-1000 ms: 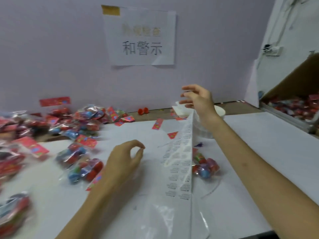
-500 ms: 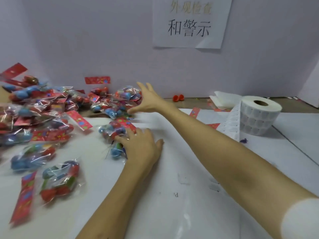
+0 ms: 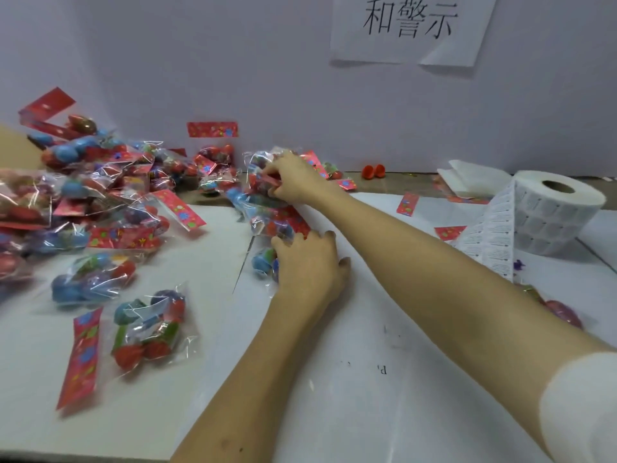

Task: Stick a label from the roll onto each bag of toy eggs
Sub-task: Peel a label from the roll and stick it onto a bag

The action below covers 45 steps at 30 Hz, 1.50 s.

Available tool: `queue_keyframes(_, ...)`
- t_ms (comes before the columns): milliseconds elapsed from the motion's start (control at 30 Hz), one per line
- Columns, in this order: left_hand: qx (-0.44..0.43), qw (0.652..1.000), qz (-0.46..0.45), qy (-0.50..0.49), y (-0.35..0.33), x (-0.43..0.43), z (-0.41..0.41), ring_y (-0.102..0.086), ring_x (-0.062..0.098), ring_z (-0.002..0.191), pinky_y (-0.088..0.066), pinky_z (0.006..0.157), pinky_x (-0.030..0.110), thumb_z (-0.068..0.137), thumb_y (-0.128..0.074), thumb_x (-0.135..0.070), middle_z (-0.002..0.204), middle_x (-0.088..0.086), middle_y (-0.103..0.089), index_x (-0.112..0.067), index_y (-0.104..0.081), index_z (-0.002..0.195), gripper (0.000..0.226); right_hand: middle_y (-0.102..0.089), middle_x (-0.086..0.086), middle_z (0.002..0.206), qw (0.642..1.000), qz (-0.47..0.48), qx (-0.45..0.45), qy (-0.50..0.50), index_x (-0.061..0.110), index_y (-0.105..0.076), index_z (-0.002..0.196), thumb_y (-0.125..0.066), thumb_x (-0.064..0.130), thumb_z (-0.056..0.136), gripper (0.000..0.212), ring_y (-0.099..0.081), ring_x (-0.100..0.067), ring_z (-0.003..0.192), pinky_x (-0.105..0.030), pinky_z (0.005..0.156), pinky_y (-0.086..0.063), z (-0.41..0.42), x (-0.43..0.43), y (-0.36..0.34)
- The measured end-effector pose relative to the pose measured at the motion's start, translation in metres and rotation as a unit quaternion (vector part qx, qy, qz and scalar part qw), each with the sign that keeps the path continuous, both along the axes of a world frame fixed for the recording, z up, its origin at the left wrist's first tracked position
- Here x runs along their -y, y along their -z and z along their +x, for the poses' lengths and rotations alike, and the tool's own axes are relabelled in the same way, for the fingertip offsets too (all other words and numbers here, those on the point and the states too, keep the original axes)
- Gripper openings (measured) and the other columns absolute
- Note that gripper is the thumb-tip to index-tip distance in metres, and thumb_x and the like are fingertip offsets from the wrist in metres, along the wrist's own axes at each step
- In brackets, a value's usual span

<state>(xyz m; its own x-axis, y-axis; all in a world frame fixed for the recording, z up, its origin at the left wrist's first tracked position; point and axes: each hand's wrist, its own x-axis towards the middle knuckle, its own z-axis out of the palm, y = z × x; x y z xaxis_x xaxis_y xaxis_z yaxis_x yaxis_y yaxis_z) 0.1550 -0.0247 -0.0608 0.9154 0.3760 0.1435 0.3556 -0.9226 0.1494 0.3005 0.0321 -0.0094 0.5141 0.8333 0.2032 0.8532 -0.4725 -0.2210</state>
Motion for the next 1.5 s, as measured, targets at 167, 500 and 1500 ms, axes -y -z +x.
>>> queue_keyframes(167, 0.038, 0.992, -0.035, 0.119, -0.001, 0.002, 0.002, -0.056, 0.024, 0.121, -0.033, 0.103, 0.040, 0.096, -0.054, -0.042, 0.130, -0.001, -0.066, -0.026, -0.060, 0.127, 0.035, -0.065, -0.007, 0.126, 1.000, -0.016, 0.006, -0.021, 0.022, -0.070, 0.129, -0.064, 0.009, 0.089, 0.043, -0.057, -0.022, 0.106, -0.026, 0.088, -0.044, -0.006, 0.063, -0.005)
queue_keyframes(500, 0.119, 0.943, -0.191, 0.246, -0.005, 0.034, 0.003, -0.067, 0.011, 0.085, -0.052, 0.076, 0.027, 0.094, -0.064, -0.023, 0.097, -0.008, -0.077, -0.022, -0.075, 0.103, 0.014, -0.052, 0.005, 0.133, 0.983, 0.078, -0.142, 0.084, 0.020, -0.072, 0.124, -0.080, 0.027, 0.085, 0.040, -0.053, -0.015, 0.120, -0.027, 0.103, -0.041, 0.007, 0.229, -0.002)
queue_keyframes(1500, 0.188, 0.814, -0.504, 0.221, -0.014, 0.037, 0.006, -0.076, 0.019, 0.083, -0.059, 0.069, 0.027, 0.083, -0.078, -0.049, 0.100, -0.003, -0.078, -0.025, -0.067, 0.118, 0.044, -0.066, -0.001, 0.068, 0.907, 0.368, -0.196, 0.060, 0.012, -0.076, 0.085, -0.070, 0.029, 0.094, 0.021, -0.059, -0.006, 0.062, -0.025, 0.062, -0.050, -0.045, 0.258, -0.004)
